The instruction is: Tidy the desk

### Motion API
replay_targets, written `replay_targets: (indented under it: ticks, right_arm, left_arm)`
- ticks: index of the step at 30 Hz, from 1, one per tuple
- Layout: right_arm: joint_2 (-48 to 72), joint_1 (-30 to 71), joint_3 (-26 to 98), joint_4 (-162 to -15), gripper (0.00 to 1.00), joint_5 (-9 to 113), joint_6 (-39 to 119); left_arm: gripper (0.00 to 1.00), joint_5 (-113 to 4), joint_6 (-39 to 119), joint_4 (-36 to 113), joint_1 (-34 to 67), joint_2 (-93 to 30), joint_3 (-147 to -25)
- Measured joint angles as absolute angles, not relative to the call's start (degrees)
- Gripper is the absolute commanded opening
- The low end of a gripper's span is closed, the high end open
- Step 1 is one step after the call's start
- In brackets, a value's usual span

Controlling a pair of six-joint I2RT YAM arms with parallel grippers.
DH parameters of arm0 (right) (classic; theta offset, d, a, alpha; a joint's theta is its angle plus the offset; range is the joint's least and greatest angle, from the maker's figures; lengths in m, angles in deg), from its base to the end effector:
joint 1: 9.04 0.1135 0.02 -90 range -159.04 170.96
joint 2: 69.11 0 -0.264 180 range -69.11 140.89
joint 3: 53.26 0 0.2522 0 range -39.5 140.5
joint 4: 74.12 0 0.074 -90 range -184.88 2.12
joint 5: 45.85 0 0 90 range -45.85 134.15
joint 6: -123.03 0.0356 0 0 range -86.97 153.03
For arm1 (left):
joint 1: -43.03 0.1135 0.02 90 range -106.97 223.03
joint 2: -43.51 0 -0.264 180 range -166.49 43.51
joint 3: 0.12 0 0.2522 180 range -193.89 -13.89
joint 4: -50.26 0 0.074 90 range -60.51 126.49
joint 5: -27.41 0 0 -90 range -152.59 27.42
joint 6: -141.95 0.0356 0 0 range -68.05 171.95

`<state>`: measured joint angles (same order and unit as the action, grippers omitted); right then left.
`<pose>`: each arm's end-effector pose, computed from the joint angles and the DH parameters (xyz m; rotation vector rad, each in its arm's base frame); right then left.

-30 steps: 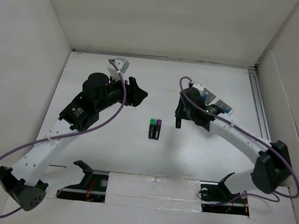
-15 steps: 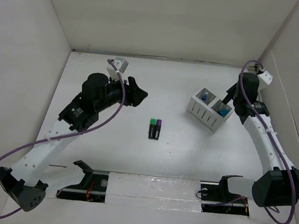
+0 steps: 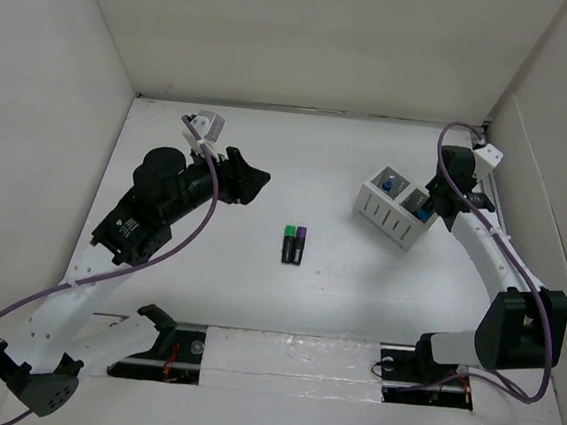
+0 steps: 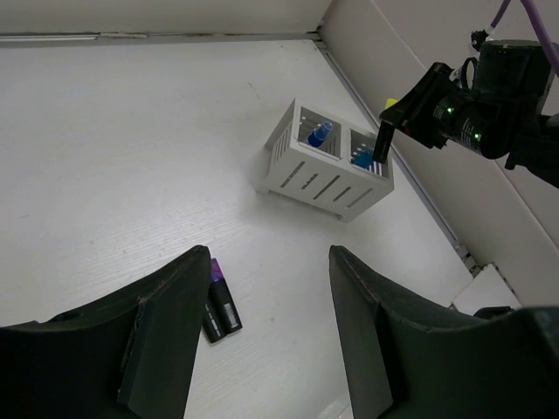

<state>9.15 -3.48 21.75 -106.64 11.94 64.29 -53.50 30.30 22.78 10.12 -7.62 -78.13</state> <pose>0.3030 0.0104 0.2968 0.7602 1.9539 -0.2328 0.1551 -0.1071 0.4319 0.2901 1.6238 -0.8620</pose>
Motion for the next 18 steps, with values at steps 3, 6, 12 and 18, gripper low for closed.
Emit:
replay_targets:
  ticks: [3, 6, 12, 18]
  right_arm:
    - [9.1, -2.8, 20.5, -106.6, 0.14, 11.4, 64.3]
    - [8.9, -1.4, 19.2, -106.7, 0.22, 10.7, 64.3]
    - [7.9, 1.5, 18.8, -106.8, 0.44, 9.8, 65.4]
    - [2.2, 3.8, 18.8, -107.0, 0.53, 9.6, 65.2]
  left_arm:
    - [0.52, -53.7, 30.3, 22.5, 10.1, -7.9, -78.1]
    - [0.53, -53.8, 30.3, 22.5, 10.1, -8.1, -78.0]
    - [0.52, -53.8, 30.3, 22.5, 10.1, -8.6, -77.9]
    - [0.53, -53.8, 30.3, 23.0, 10.1, -9.0, -77.2]
